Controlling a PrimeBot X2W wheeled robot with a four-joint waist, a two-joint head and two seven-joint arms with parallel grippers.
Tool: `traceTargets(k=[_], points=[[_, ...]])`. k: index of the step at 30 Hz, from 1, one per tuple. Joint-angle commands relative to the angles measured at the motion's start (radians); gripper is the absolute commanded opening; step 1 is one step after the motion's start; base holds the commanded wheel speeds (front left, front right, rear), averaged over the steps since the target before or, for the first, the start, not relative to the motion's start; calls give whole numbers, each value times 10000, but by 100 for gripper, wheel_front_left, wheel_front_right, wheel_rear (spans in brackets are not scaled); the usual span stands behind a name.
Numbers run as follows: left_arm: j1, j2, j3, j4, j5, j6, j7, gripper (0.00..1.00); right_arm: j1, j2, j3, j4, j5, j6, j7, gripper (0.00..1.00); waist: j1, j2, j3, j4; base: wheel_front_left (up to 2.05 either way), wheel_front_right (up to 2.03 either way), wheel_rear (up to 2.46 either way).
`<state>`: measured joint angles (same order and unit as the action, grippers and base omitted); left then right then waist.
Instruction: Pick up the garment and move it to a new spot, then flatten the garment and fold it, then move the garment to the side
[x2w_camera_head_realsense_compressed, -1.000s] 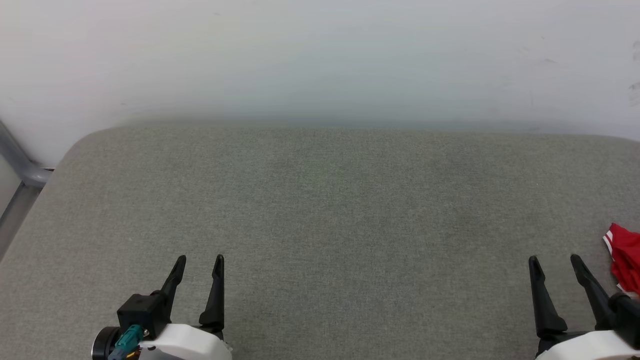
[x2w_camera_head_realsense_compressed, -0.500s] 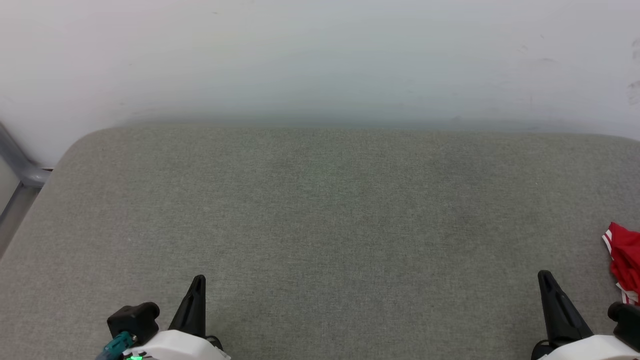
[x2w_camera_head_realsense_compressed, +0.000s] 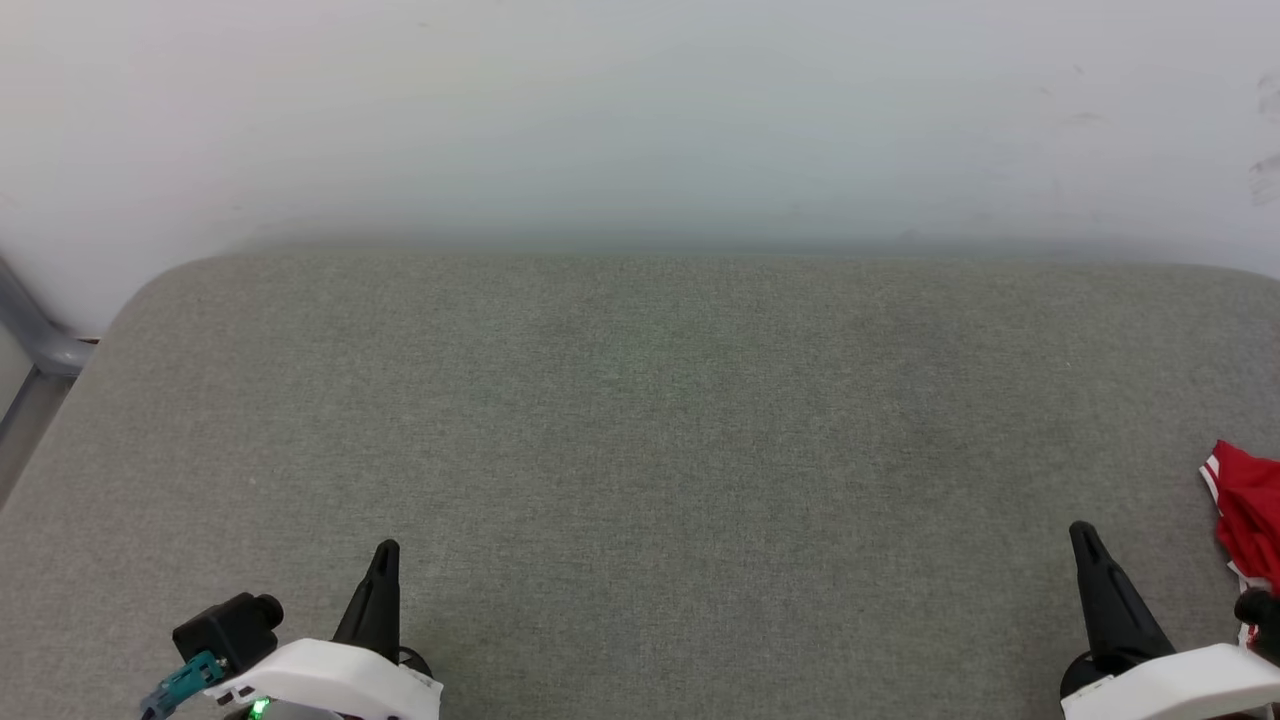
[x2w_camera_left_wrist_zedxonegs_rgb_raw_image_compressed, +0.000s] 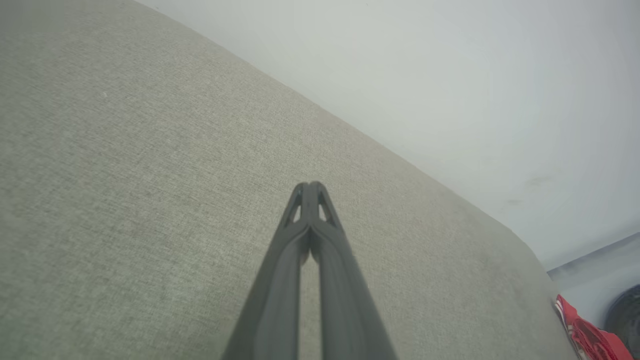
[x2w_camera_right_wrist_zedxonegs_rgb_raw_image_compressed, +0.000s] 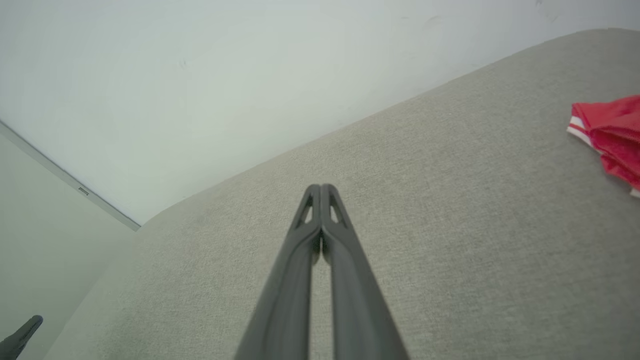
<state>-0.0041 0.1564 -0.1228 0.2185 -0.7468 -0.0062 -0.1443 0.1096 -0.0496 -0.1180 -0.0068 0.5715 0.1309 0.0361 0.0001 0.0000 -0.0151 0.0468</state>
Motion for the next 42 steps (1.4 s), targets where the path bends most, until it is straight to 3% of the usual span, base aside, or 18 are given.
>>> traceTargets(k=[1, 42], points=[[-292, 10, 128, -104, -293, -58, 63, 0, -306, -9, -4, -56, 350, 1, 8, 0, 0, 0, 2, -5, 0, 0, 0], [-737, -548, 1297, 78, -4584, -683, 1369, 0, -1314, -10, 19, 1265, 5520, -1, 407, 0, -1, 0, 74, -191, 0, 0, 0]])
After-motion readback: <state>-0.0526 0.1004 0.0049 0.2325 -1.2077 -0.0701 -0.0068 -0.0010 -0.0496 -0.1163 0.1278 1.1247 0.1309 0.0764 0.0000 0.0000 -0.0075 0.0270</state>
